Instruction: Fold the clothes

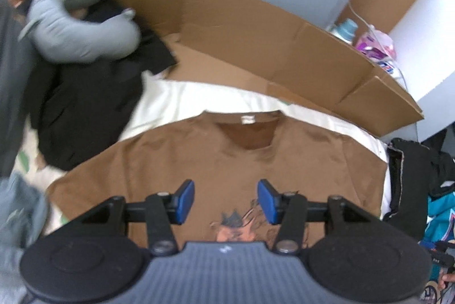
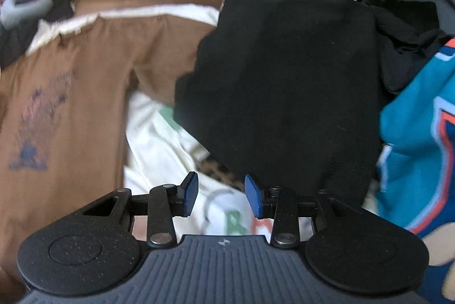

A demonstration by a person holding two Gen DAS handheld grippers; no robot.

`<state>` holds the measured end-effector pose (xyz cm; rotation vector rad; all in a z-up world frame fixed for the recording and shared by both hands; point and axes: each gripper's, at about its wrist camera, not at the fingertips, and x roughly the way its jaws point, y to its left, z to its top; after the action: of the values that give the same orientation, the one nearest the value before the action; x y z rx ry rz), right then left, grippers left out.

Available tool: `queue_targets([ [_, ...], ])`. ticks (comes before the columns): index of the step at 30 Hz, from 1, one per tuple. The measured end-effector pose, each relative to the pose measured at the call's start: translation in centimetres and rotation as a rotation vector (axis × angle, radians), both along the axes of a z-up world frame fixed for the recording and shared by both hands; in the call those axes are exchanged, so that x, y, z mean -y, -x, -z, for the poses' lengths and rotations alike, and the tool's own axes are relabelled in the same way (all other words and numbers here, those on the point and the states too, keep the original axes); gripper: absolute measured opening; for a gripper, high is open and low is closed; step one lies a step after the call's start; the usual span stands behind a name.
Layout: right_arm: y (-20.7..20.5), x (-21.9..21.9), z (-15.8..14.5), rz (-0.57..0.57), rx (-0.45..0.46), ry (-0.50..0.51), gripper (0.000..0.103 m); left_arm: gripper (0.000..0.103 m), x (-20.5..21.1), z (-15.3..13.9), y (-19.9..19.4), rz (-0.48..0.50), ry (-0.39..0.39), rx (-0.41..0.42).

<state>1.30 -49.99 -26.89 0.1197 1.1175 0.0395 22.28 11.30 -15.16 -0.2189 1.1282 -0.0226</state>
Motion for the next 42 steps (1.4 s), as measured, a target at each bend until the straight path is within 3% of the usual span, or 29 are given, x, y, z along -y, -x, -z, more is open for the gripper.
queue_targets([
  [16,-6.3,-4.1,5.2,0.131,0.109,-0.314,0.043,0.052,11.6,4.4,-10.9,0.115,0.039,-0.019],
  [23,-7.9,-4.7,8.8,0.333,0.149,-0.44,0.043,0.046,17.5,9.6,-12.8,0.167,0.095,-0.064],
  [28,-8.5,-5.2,11.4,0.486,0.109,-0.441,0.043,0.04,21.3,13.3,-12.7,0.229,0.125,-0.11],
  [37,-9.7,-5.4,13.6,0.688,0.133,-0.582,0.044,0.034,26.8,18.0,-13.3,0.419,0.119,-0.149],
  [42,-9.5,-5.9,15.1,0.789,0.155,-0.634,0.043,0.034,31.2,19.1,-15.2,0.677,0.133,-0.103],
])
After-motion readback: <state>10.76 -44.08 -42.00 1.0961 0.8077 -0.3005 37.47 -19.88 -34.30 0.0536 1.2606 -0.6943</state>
